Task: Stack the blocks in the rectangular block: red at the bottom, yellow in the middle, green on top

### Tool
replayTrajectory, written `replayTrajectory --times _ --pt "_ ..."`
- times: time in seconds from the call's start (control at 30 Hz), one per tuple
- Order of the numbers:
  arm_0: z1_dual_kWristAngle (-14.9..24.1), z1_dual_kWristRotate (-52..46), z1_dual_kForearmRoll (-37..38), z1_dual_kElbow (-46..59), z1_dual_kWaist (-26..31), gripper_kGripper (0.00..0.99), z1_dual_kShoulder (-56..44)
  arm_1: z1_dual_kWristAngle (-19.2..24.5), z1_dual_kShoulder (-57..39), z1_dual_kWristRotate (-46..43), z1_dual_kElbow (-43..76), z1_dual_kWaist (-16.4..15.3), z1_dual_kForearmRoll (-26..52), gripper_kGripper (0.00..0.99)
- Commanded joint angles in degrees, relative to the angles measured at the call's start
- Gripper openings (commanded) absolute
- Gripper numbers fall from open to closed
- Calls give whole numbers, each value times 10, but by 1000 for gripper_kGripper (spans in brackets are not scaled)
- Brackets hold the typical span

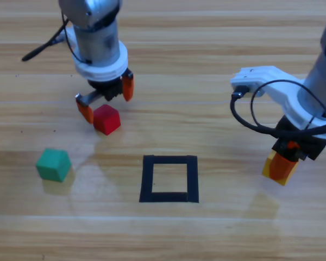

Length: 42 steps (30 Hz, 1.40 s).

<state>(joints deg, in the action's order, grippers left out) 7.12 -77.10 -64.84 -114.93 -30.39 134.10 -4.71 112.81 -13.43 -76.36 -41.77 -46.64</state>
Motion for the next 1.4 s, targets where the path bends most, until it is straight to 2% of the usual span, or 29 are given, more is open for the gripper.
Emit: replayTrajectory --times 0.03,0.17,0.33,0.43,0.63,0.67,0.83,0.93,1.0,1.03,1.2,1.4 --pt "-7 -6 -6 -7 -5 976 47 -50 -29 24 19 27 16 0" --pt "-9 -6 -6 -7 -5 976 57 -57 -14 52 16 28 16 0" --pt "-9 -4 -6 -7 -5 954 66 -71 1 113 10 44 14 0" --pt "-10 1 -6 -8 -5 930 71 -42 1 183 2 44 9 0" --pt "-10 10 -6 3 -5 765 68 -21 -6 212 -20 44 -34 0" --pt "-10 19 -5 1 -5 727 69 -5 -14 224 -12 44 -30 0" --pt "-13 60 -5 6 -5 488 67 10 -35 261 7 44 -21 0" --pt "-11 101 -6 27 -2 250 47 15 -36 266 9 43 -21 0" --pt "-4 154 -6 30 -2 57 27 16 -36 267 10 42 -21 0" --pt "-4 188 -6 29 -2 11 19 16 -35 267 11 42 -21 0" --pt "2 350 -7 11 -23 11 -26 22 -36 271 9 39 -21 0" --pt "16 478 -31 13 -82 0 -52 37 -34 286 11 35 -21 0"
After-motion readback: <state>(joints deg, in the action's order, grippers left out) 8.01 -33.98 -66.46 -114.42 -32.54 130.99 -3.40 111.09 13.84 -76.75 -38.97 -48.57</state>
